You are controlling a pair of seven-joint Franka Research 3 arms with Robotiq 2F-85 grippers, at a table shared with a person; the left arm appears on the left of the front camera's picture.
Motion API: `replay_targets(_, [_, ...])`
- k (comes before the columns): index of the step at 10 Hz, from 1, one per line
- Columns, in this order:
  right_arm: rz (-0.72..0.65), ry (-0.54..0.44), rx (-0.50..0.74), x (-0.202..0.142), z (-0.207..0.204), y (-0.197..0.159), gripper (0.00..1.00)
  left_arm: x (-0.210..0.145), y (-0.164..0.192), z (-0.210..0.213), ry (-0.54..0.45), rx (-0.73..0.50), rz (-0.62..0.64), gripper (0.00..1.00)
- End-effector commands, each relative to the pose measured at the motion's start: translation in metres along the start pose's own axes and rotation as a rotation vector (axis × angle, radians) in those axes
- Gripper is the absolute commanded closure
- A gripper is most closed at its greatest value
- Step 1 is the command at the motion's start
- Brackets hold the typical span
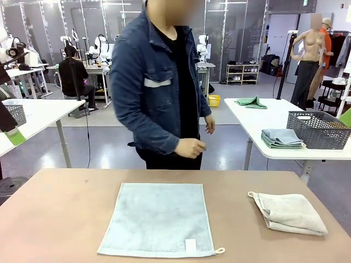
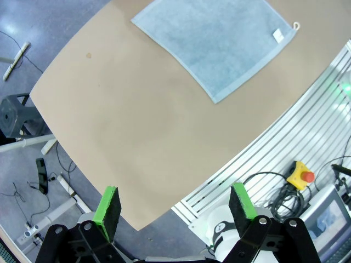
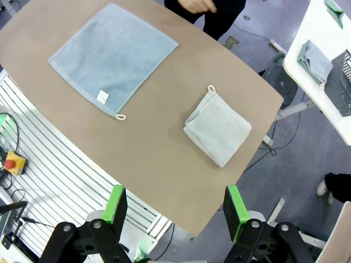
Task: Fold the towels and place them in the basket.
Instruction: When a person lays out a Towel with hook on the table, fold it in half twice.
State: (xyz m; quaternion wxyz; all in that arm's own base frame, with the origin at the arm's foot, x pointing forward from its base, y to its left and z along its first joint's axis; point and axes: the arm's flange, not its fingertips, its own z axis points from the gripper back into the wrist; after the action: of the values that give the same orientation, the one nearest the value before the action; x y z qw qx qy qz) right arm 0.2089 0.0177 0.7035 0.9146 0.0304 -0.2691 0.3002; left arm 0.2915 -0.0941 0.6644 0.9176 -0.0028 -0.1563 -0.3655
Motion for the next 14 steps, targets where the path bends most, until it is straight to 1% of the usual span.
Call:
replay_targets(1, [0.089,-0.045,0.006,0.0,0.005,-0.002,0.12,0.0,0.0,0.0,0.0,0.0,0.0,0.0])
replay_targets(2, [0.205,-0.038,-0.035,0.012,0.006,0.01,0.12,0.008,-0.017,0.004,0.03,0.113,-0.121,0.0])
replay_targets(4, [0.408,-0.022,-0.042,0.046,-0.01,0.043,0.12,0.018,-0.056,0.009,-0.026,0.185,-0.366,0.0])
replay_targets(5, [0.527,0.003,-0.026,0.065,-0.03,0.065,0.12,0.016,-0.074,0.006,-0.046,0.21,-0.492,0.0])
replay_targets(6, [0.618,0.032,-0.008,0.081,-0.052,0.082,0.12,0.016,-0.082,-0.003,-0.076,0.157,-0.577,0.0])
replay_targets(7, [0.703,0.053,0.011,0.092,-0.075,0.1,0.12,0.019,-0.089,-0.022,-0.042,0.105,-0.678,0.0])
replay_targets(9, [0.885,0.077,0.055,0.101,-0.126,0.138,0.12,0.035,-0.108,-0.069,-0.013,0.032,-0.792,0.0])
replay_targets(10, [0.93,0.082,0.055,0.098,-0.141,0.145,0.12,0.042,-0.111,-0.087,0.02,-0.013,-0.802,0.0])
replay_targets(11, [0.953,0.073,0.071,0.093,-0.151,0.148,0.12,0.046,-0.109,-0.1,0.038,-0.032,-0.805,0.0])
replay_targets(12, [0.982,0.168,0.088,0.084,-0.166,0.154,0.12,0.049,-0.112,-0.114,0.065,-0.036,-0.824,0.0])
replay_targets(13, [0.977,0.216,0.141,0.074,-0.182,0.161,0.12,0.049,-0.115,-0.127,0.057,-0.024,-0.843,0.0])
replay_targets(14, [0.965,0.24,0.186,0.059,-0.199,0.167,0.12,0.05,-0.116,-0.143,0.055,-0.031,-0.842,0.0])
